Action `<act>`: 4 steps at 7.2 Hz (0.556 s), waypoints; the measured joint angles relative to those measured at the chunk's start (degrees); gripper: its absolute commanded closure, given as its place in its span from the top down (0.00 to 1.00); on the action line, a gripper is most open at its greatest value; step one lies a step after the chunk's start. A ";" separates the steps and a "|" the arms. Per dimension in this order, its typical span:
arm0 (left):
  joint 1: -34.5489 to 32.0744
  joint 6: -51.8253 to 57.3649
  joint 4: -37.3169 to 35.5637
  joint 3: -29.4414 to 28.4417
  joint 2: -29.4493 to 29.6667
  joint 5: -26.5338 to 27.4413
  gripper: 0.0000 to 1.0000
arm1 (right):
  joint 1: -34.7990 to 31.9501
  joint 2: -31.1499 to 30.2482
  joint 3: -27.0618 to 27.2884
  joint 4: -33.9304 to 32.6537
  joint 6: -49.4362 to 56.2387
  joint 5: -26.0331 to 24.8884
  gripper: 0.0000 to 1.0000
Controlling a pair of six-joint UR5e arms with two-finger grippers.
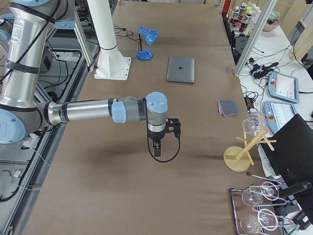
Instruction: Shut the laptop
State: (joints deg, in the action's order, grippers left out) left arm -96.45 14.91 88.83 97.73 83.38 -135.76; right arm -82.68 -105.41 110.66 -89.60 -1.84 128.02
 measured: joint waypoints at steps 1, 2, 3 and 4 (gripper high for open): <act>-0.97 0.08 -0.20 2.37 -2.92 0.19 0.99 | -0.13 -0.09 -1.11 1.51 0.38 0.39 1.00; -1.37 0.00 -0.93 4.34 -4.33 1.00 0.99 | -0.16 -0.24 -1.51 2.46 0.53 1.27 1.00; -1.46 0.00 -1.64 5.68 -4.89 1.44 0.99 | -0.19 -0.57 -1.70 2.84 0.58 2.80 1.00; -1.46 0.18 -1.86 6.63 -5.06 1.43 0.99 | -0.19 -1.07 -1.76 2.99 0.64 4.32 1.00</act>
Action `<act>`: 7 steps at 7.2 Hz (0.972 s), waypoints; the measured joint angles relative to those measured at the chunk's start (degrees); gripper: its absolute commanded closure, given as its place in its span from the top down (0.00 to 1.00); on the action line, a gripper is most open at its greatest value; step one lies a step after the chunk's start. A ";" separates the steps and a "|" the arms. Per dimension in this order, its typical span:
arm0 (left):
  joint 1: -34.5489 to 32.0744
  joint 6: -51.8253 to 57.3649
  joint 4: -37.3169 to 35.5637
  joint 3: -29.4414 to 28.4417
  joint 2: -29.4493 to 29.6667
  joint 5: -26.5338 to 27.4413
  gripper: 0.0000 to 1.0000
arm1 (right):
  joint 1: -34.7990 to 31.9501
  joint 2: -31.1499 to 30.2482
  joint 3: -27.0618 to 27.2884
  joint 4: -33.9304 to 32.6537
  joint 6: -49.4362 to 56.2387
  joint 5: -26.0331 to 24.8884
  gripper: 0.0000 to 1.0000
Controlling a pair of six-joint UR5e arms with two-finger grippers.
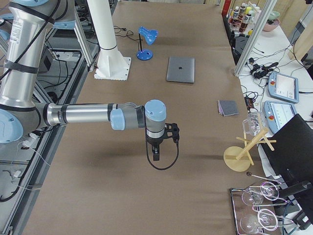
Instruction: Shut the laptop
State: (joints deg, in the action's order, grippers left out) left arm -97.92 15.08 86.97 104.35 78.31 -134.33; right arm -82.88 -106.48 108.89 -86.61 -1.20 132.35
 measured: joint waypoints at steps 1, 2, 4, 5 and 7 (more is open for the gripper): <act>0.02 0.17 0.01 0.66 -0.05 -0.17 0.99 | -0.03 -0.57 0.00 0.10 0.10 1.26 1.00; 0.05 0.25 0.07 1.03 -0.10 -0.26 0.99 | -0.05 -1.09 0.00 0.17 0.18 2.07 1.00; 0.09 0.29 0.23 1.11 -0.37 -0.37 0.99 | -0.01 -1.75 0.00 0.21 0.23 2.51 1.00; 0.10 0.29 0.33 1.23 -0.76 -0.39 0.99 | -0.01 -1.84 0.00 0.21 0.23 2.55 1.00; 0.10 0.30 0.39 1.29 -1.09 -0.40 0.99 | 0.00 -1.88 0.00 0.22 0.23 2.56 1.00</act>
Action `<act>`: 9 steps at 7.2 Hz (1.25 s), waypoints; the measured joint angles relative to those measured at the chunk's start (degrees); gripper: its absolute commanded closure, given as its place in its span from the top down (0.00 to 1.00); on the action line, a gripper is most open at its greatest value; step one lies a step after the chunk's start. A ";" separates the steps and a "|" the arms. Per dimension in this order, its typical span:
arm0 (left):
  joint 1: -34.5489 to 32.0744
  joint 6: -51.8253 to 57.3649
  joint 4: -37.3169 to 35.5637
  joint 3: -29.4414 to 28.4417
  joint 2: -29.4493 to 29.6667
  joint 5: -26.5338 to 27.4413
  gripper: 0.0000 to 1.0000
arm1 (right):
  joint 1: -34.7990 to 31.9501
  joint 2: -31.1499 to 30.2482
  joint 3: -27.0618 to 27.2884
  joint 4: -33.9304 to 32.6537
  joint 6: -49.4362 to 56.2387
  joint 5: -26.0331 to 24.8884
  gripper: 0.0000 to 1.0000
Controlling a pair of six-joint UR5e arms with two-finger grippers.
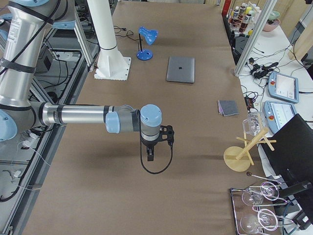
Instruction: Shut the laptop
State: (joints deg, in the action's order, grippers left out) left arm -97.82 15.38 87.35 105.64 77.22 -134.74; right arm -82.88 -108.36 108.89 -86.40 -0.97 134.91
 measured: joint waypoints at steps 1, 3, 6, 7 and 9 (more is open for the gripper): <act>0.00 0.00 0.01 0.04 -0.02 0.00 0.99 | 0.00 0.00 -0.04 -0.02 0.00 0.00 1.00; 0.00 0.02 0.12 0.11 -0.30 -0.06 0.99 | 0.00 -0.01 -0.07 -0.11 0.00 0.00 1.00; 0.02 0.03 4.68 0.08 -2.42 -0.09 0.99 | 0.00 -0.29 -0.08 -0.15 -0.08 0.13 1.00; 0.06 0.01 5.85 -0.07 -2.81 -0.09 0.99 | 0.00 -0.39 -0.08 -0.12 -0.09 0.16 1.00; 0.09 -0.02 6.32 -0.38 -3.01 -0.03 0.99 | 0.00 -0.44 -0.08 -0.11 -0.09 0.18 1.00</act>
